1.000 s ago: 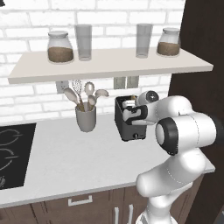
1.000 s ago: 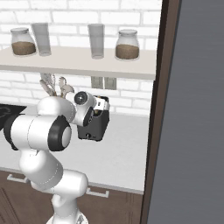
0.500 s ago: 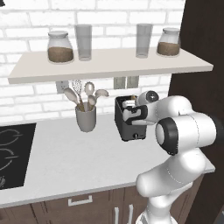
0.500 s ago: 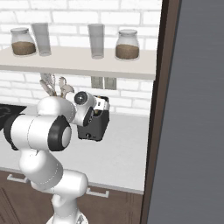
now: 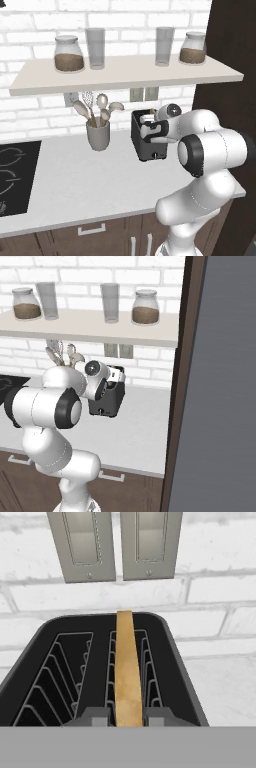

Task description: Start the toaster. Once the lever pops up, take the bread to the plate on the dining counter.

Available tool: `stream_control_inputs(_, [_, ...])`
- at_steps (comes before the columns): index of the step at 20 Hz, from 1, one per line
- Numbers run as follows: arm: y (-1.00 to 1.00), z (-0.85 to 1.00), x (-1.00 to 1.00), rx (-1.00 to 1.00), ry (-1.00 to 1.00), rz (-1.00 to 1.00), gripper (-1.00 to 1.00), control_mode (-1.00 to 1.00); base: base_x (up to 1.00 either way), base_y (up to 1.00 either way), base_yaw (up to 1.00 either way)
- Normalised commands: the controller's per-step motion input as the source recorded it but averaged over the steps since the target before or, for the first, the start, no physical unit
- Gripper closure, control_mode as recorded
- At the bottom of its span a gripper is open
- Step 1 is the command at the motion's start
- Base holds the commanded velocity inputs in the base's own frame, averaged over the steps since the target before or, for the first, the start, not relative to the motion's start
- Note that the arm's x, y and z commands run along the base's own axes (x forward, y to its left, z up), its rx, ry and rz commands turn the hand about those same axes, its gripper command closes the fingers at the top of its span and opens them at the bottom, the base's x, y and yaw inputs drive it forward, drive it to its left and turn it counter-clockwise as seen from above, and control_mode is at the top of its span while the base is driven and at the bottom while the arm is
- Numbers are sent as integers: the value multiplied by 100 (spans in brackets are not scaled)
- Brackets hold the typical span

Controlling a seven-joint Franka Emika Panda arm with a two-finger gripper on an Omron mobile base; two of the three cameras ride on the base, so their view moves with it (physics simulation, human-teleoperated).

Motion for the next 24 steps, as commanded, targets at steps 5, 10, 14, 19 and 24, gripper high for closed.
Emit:
stream_control_inputs(5, [0,0,0,0,0,0,100,-100,0,0,0])
stream_control_inputs(10, [0,0,0,0,0,0,100,-100,0,0,0])
stream_control_inputs(14, [0,0,0,0,0,0,100,-100,0,0,0])
stream_control_inputs(19, [0,0,0,0,0,0,100,-100,0,0,0])
stream_control_inputs(24, [0,4,-1,0,-3,0,100,-100,0,0,0])
